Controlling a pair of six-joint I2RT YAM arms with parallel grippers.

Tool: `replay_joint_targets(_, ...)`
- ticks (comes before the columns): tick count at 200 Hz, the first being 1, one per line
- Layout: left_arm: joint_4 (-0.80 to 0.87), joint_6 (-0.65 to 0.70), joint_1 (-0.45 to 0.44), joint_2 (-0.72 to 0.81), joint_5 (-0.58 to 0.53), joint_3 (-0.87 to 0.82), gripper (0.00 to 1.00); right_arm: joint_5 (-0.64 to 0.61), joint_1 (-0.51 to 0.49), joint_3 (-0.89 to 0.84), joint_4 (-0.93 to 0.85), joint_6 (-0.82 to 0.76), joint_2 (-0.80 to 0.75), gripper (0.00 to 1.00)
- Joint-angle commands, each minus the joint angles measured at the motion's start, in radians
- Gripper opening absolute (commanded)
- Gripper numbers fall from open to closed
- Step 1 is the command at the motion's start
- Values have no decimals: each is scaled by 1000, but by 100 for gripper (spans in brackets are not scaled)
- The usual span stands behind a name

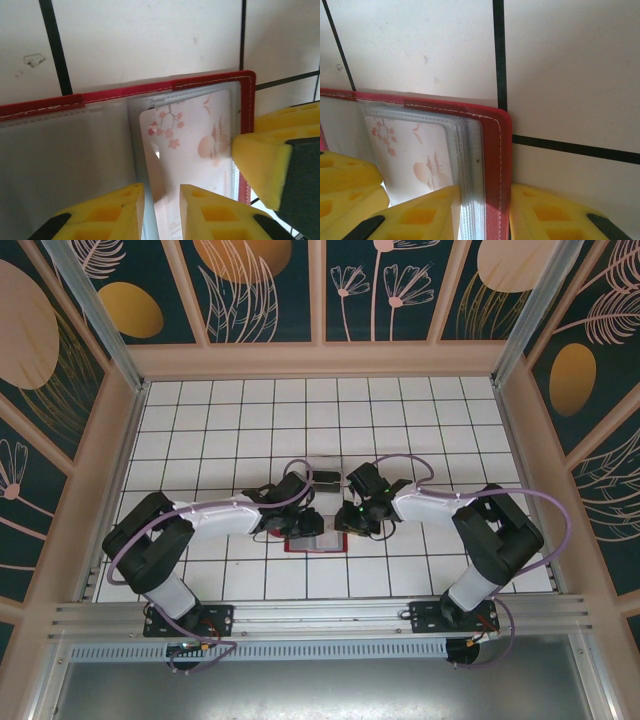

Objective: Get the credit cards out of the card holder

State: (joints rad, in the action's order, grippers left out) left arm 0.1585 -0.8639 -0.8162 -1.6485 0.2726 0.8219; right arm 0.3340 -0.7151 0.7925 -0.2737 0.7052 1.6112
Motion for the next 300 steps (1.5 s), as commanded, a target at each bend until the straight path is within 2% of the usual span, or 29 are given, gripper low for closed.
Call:
replay_joint_targets(1,78,28,5,-23,-42,44,25,-13,-6,17,-10,-21,16,31)
replay_joint_targets(51,152,52,5,-38,-108,81,25,-12,-6,13,-7,-20,19,31)
replay_joint_targets(190,157,59,5,-10,-85,111,29,-12,-6,6,-7,-21,16,31)
replay_joint_targets(270,159,79,3,-60,-84,110,31,-13,-7,3,-10,-21,10,31)
replay_joint_targets(300,186,95,4,-91,-120,109,32,-15,-6,3,-12,-21,7,31)
